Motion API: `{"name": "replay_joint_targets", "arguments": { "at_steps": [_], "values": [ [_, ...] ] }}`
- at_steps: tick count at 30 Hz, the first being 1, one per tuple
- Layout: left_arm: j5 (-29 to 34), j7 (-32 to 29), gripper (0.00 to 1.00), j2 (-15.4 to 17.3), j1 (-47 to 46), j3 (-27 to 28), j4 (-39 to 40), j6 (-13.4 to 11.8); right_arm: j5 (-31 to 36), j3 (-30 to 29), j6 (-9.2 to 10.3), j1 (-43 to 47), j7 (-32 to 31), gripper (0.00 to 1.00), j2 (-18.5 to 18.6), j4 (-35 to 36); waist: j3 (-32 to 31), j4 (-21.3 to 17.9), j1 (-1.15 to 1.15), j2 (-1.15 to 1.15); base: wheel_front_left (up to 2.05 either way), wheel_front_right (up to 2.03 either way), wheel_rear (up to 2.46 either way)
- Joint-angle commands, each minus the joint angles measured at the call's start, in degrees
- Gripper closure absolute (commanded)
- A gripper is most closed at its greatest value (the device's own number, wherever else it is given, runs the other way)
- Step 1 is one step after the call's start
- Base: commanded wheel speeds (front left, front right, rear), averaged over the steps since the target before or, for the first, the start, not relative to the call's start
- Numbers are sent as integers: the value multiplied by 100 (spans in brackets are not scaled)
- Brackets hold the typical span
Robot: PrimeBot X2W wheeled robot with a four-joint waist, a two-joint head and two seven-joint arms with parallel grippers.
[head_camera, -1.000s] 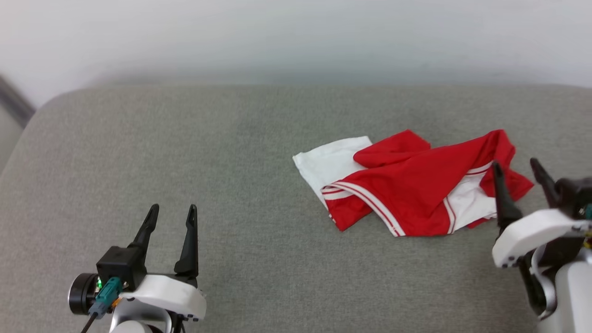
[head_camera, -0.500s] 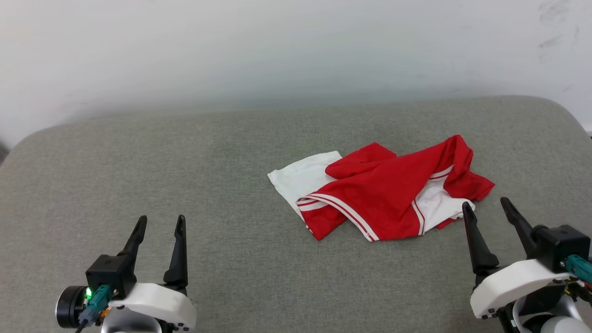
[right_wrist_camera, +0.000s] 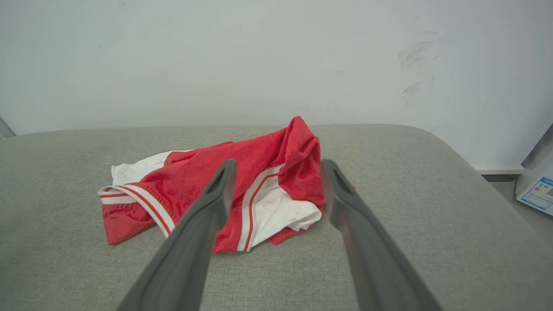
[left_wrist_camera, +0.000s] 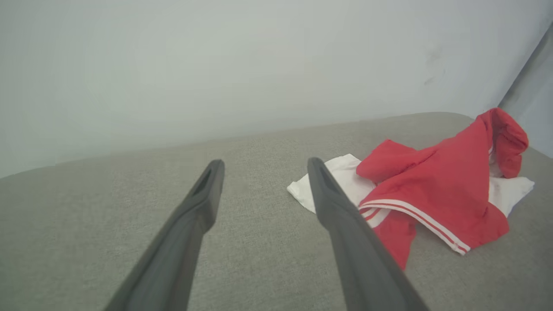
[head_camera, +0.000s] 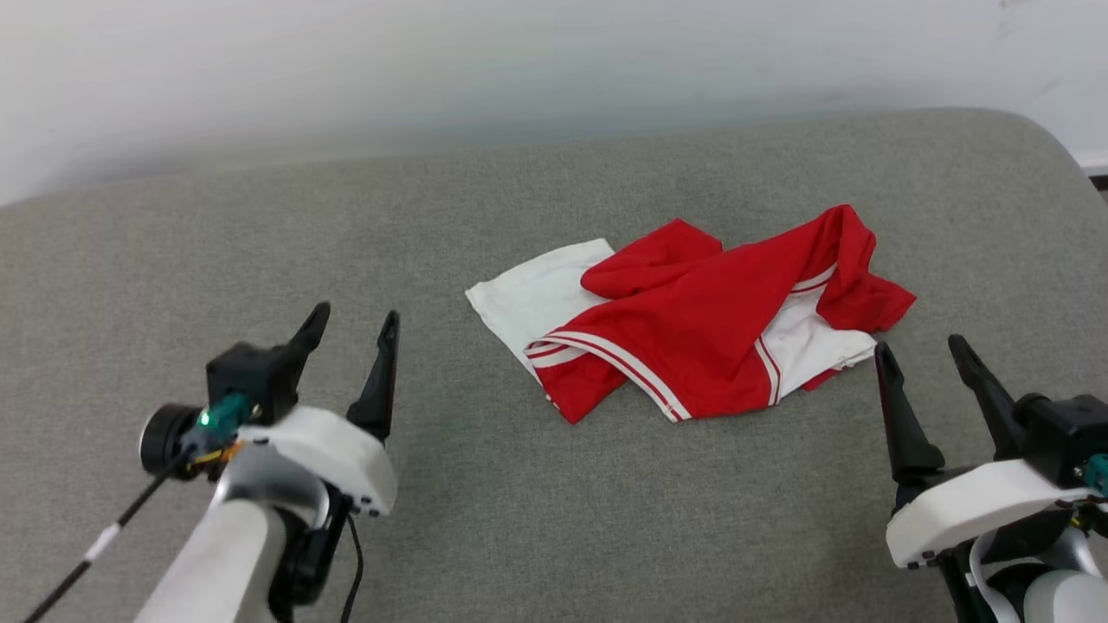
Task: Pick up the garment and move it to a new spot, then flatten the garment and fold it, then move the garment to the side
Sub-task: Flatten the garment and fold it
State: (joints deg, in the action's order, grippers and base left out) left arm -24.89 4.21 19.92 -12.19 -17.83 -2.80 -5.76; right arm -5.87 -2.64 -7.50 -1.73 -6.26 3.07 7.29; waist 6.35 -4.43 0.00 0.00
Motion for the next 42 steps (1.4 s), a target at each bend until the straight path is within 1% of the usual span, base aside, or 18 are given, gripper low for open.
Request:
{"name": "replay_joint_targets", "arguments": {
  "at_steps": [1,8,14,15,17,22,27,28,29,30,32,38,42],
  "values": [
    [9,-338,0,42,-477,-113,-201,133,-38,22,3,-161,45,0,-23,63,274,-105,0,0,0,0,0],
    [-134,-1648,0,-17,-1891,-538,-1197,667,-124,84,3,-342,102,0,-23,105,688,-371,0,0,0,0,0],
    [-265,-2782,0,-88,-2700,-876,-2120,976,-231,107,2,-414,184,0,-23,59,959,-557,0,0,0,0,0],
    [-265,-2782,0,-88,-2700,-876,-2120,976,-231,107,2,-414,184,0,-23,59,959,-557,0,0,0,0,0],
    [-310,-3052,0,-115,-2911,-991,-2387,1078,-278,113,2,-425,229,0,-23,22,1039,-606,0,0,0,0,0],
    [-369,-3585,0,-88,-3241,-1299,-2990,1233,-408,164,2,-499,323,0,-21,-96,1236,-718,0,0,0,0,0],
    [-559,-4023,0,-98,-3201,-1681,-3442,1316,-513,183,3,-563,420,0,-21,-256,1301,-814,0,0,0,0,0],
    [-599,-4076,2,-110,-3166,-1758,-3489,1323,-525,180,3,-561,424,0,-21,-287,1304,-819,0,0,0,0,0],
    [-658,-4134,56,-119,-3123,-1834,-3537,1331,-545,180,2,-564,442,0,-21,-306,1304,-820,0,0,0,0,0],
    [-689,-4133,100,-113,-3085,-1905,-3558,1337,-569,179,2,-561,457,0,-21,-335,1301,-823,0,0,0,0,0],
    [-731,-4082,100,-93,-3057,-2000,-3598,1340,-600,182,2,-556,476,0,-20,-390,1276,-824,0,0,0,0,0],
    [-702,-3444,100,30,-3167,-2015,-3480,1326,-623,131,2,-499,450,0,-21,-499,1044,-744,0,0,0,0,0],
    [-713,-2847,100,103,-2992,-1851,-3160,1160,-603,35,2,-383,411,0,-20,-512,777,-616,0,0,0,0,0]
  ]
}}
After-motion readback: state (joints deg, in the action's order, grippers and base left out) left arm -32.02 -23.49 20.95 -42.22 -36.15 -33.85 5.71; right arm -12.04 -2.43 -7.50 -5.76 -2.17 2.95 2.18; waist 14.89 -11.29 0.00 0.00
